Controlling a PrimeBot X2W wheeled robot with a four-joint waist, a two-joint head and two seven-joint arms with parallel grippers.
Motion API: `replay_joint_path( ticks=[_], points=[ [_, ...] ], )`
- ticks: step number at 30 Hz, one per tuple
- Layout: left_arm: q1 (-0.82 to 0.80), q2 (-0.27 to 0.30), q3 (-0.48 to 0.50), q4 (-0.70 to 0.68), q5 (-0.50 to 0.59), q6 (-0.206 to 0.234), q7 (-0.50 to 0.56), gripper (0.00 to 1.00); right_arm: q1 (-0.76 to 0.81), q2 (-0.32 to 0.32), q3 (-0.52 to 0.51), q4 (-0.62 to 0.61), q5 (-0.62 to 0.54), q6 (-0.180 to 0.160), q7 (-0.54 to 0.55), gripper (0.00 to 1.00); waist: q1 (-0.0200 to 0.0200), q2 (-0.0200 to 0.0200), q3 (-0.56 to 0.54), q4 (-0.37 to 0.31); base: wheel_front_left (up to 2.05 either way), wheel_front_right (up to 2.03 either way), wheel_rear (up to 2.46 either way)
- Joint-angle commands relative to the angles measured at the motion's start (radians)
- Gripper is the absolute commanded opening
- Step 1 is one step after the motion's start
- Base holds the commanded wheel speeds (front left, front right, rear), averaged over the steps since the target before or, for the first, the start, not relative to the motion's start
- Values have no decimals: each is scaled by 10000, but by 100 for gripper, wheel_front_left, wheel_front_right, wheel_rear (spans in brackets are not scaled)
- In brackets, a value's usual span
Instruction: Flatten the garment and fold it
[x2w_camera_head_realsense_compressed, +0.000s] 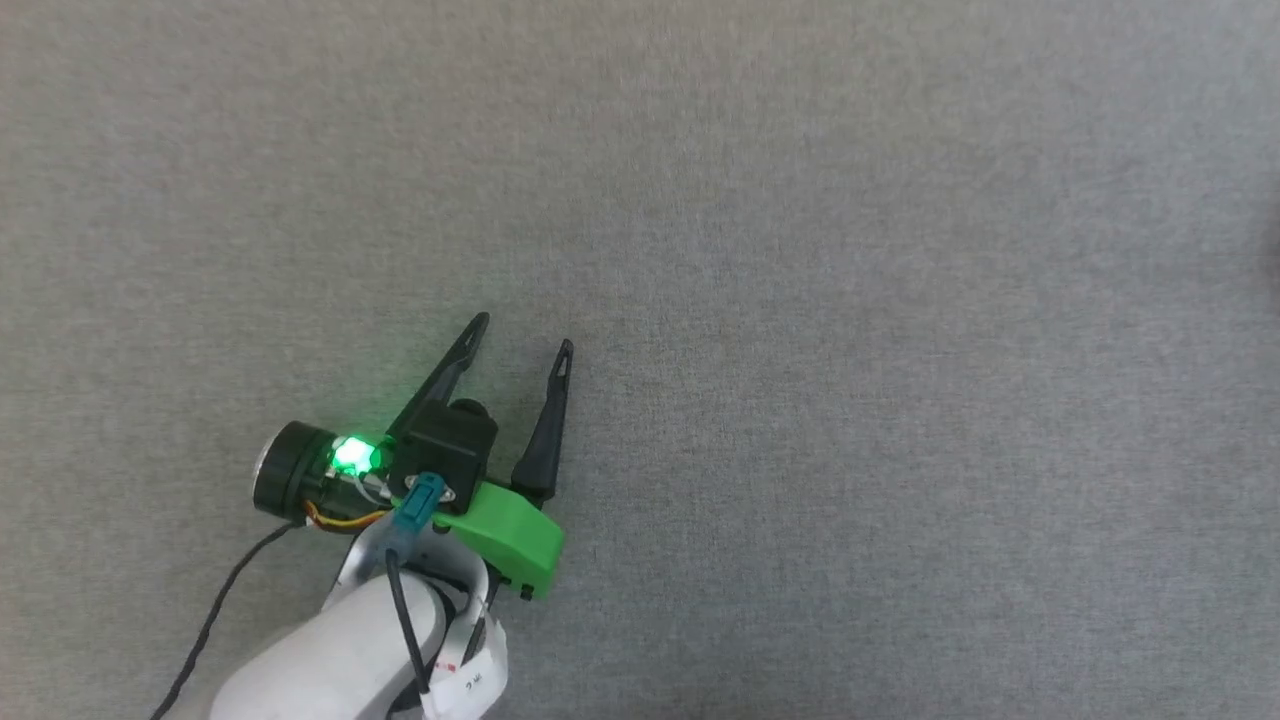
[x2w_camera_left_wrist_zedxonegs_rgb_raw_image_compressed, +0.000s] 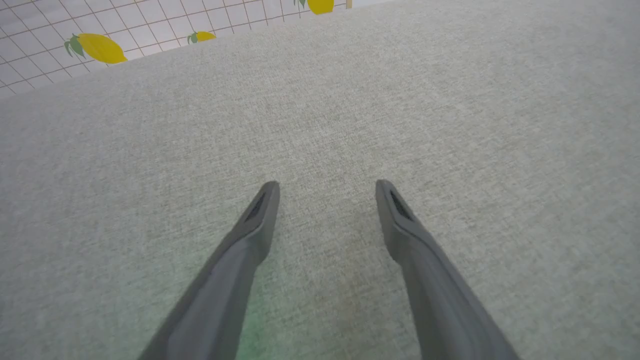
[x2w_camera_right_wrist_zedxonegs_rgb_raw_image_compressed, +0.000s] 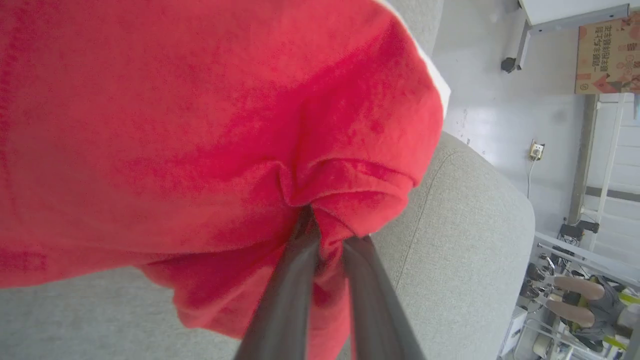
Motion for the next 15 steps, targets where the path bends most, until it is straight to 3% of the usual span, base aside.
replay_joint_path(
  ticks=[1,6,15],
  points=[
    [-180,97,37,-48,78,20,-1,100,65,136,-193,301,-221,-17,-334,0,0,-1,477,-15,0,0,0],
    [-223,189,70,-254,143,113,6,100,0,409,-979,1523,-1243,-17,-1529,0,0,-1,825,100,0,0,0],
    [-380,150,41,-254,169,84,18,100,-66,933,-1759,2564,-2255,-17,-2088,1,0,-1,874,237,0,0,0]
  ],
)
